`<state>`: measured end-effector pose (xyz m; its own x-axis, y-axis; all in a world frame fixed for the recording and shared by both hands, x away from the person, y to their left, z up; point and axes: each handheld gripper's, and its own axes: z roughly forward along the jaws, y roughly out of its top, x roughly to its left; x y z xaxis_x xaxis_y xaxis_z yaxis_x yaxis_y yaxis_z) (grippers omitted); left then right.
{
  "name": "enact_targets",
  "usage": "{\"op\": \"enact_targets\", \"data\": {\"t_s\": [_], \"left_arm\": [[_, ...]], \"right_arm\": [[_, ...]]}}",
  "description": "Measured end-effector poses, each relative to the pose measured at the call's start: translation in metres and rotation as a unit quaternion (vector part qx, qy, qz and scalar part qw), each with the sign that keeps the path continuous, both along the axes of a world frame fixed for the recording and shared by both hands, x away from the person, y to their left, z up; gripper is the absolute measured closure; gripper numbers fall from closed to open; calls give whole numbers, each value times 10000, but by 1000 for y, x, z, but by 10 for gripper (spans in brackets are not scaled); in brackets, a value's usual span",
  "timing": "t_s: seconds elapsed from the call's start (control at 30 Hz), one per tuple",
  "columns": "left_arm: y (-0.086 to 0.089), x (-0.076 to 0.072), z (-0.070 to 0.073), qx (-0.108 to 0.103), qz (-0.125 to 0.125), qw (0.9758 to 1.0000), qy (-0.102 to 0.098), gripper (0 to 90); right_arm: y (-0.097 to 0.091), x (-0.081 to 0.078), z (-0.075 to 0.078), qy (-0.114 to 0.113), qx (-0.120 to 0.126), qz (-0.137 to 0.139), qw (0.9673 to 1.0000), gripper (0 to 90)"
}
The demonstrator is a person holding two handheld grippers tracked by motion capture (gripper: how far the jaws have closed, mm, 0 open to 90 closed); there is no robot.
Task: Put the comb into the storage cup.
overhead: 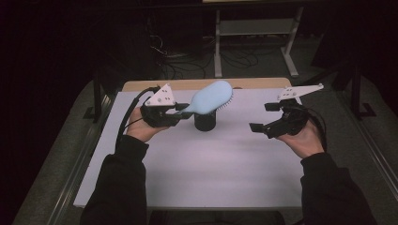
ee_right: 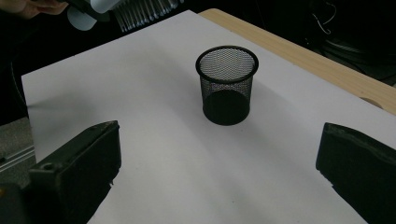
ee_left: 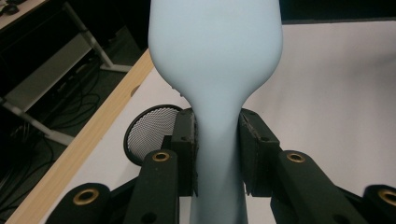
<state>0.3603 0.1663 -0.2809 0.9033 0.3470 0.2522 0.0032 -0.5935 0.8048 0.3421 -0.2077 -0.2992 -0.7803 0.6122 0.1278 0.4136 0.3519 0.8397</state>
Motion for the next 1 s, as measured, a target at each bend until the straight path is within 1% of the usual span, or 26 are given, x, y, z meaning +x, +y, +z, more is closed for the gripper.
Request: {"op": "enact_targets", "data": {"t_s": [0.13,0.33,0.4,0.6,0.7,0.87,1.0], "left_arm": [[-4,0,-2,20,-18,10000,3,703],[-8,0,-2,-15,-31,10000,-8,703],[-9,-1,-3,32,-60,10000,-11,704],[-12,-1,-4,54,-60,10000,-4,703],[-15,-2,-3,98,-89,9999,-37,704],[-19,-2,-2,111,-125,9998,-62,703],[-24,-2,-1,110,-150,9998,-95,703]], "right_arm": [[2,1,0,15,6,23,10000,0],[6,2,3,15,26,76,10000,0],[9,3,4,13,18,97,10000,0],[16,5,9,-5,13,164,9999,0],[22,7,12,-7,10,220,9998,0],[30,11,17,10,183,351,9992,0],[35,12,20,19,173,404,9990,0]]}}
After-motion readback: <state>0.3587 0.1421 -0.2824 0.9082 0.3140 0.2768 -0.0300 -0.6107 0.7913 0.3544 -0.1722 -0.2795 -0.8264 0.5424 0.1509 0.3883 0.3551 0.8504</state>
